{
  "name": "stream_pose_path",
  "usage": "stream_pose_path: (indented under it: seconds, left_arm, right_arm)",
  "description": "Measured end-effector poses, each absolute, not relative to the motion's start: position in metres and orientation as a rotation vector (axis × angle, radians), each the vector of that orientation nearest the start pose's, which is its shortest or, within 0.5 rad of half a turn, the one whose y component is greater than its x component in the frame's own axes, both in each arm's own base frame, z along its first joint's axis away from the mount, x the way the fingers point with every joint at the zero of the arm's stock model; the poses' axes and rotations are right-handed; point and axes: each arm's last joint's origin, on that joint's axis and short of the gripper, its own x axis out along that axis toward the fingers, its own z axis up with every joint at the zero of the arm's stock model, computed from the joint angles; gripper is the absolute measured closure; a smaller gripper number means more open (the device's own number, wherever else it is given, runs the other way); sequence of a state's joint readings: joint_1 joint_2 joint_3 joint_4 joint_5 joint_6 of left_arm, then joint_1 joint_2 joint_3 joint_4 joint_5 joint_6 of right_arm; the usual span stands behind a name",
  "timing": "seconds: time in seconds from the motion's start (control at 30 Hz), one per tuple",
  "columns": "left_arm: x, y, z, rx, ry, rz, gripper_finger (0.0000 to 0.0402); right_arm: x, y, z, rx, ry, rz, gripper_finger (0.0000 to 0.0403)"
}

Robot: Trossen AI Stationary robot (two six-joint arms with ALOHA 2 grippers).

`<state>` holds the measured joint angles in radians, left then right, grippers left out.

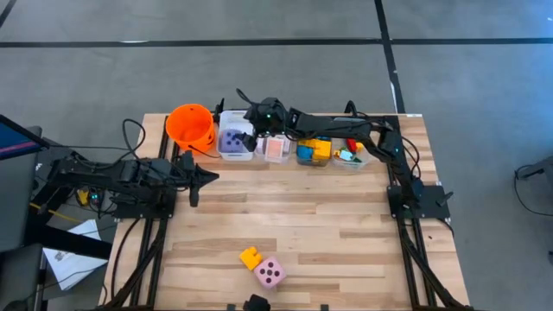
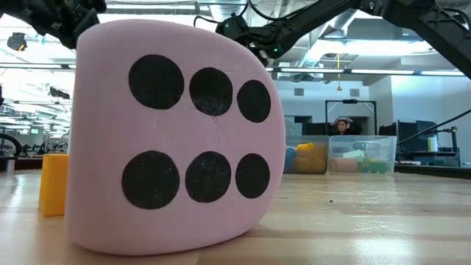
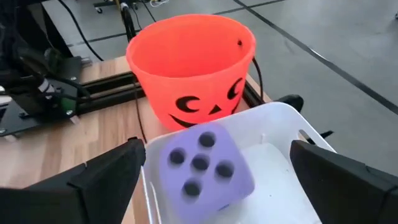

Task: Pick & Place Toys
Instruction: Put the pink die into the white bin

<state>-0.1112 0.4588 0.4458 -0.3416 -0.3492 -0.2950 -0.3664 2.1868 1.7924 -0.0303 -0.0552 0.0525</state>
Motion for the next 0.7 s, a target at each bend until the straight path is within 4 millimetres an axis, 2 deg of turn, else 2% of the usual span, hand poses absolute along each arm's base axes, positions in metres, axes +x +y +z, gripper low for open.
stream_pose_path:
  seconds: [0.23,0.37,0.5,0.7]
  left_arm:
    - [0.118,-0.003,0.244,-0.21,0.308,0.284,0.0402]
    - [0.118,-0.003,0.244,-0.21,0.308,0.284,0.0402]
    - [0.118,-0.003,0.244,-0.209,0.312,0.284,0.0402]
    - [0.118,-0.003,0.241,-0.203,0.338,0.288,0.0402]
  right_arm:
    - [0.476,-0.181,0.244,0.145,0.393,-0.322,0.0006]
    - [0.475,-0.172,0.252,0.143,0.401,-0.307,0.0006]
    - [0.47,-0.147,0.268,0.095,0.461,-0.252,0.0006]
    - [0.463,-0.08,0.292,-0.009,0.565,-0.244,0.0006]
